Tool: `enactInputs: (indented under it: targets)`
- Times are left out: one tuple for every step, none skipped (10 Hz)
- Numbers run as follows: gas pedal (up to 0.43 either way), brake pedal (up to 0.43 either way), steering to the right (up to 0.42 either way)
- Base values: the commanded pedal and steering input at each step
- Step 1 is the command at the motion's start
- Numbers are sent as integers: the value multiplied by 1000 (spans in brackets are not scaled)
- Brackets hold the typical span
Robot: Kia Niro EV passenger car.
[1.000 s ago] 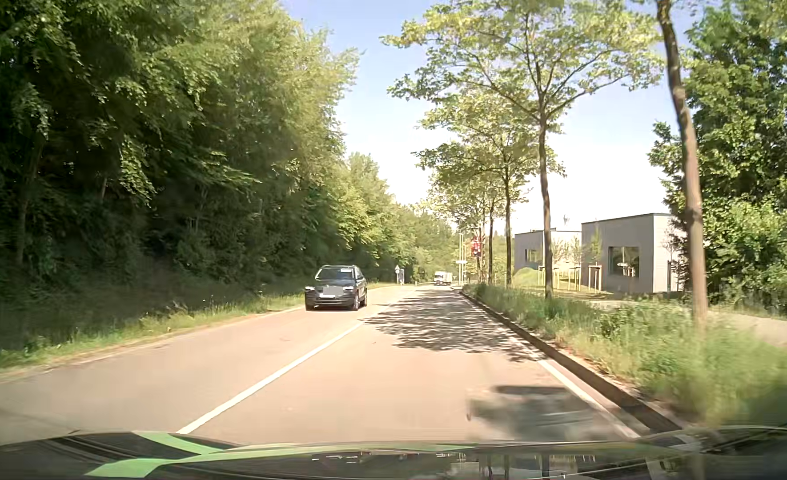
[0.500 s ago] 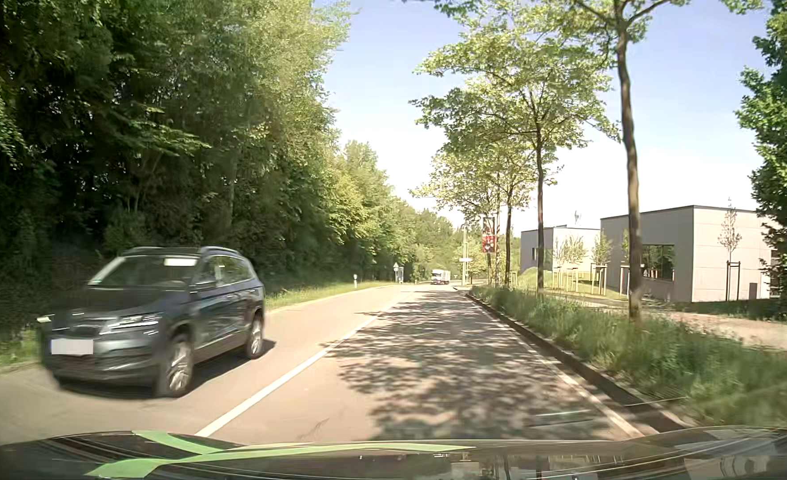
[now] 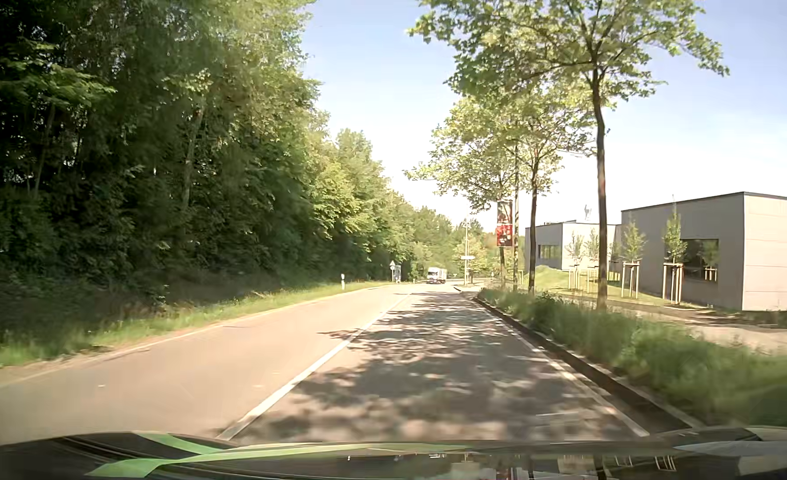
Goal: Follow the waypoints while adhering to traffic rules and regulations
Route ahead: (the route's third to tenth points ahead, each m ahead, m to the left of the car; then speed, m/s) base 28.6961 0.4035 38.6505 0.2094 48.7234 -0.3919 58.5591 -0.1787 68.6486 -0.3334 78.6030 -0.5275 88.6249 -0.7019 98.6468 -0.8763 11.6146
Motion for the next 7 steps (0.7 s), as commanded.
enactInputs:
  targets:
    - [0, 0, 6]
    - [0, 0, 6]
    - [0, 0, 7]
    - [0, 0, 7]
    - [0, 0, 7]
    - [0, 0, 7]
    - [0, 0, 7]
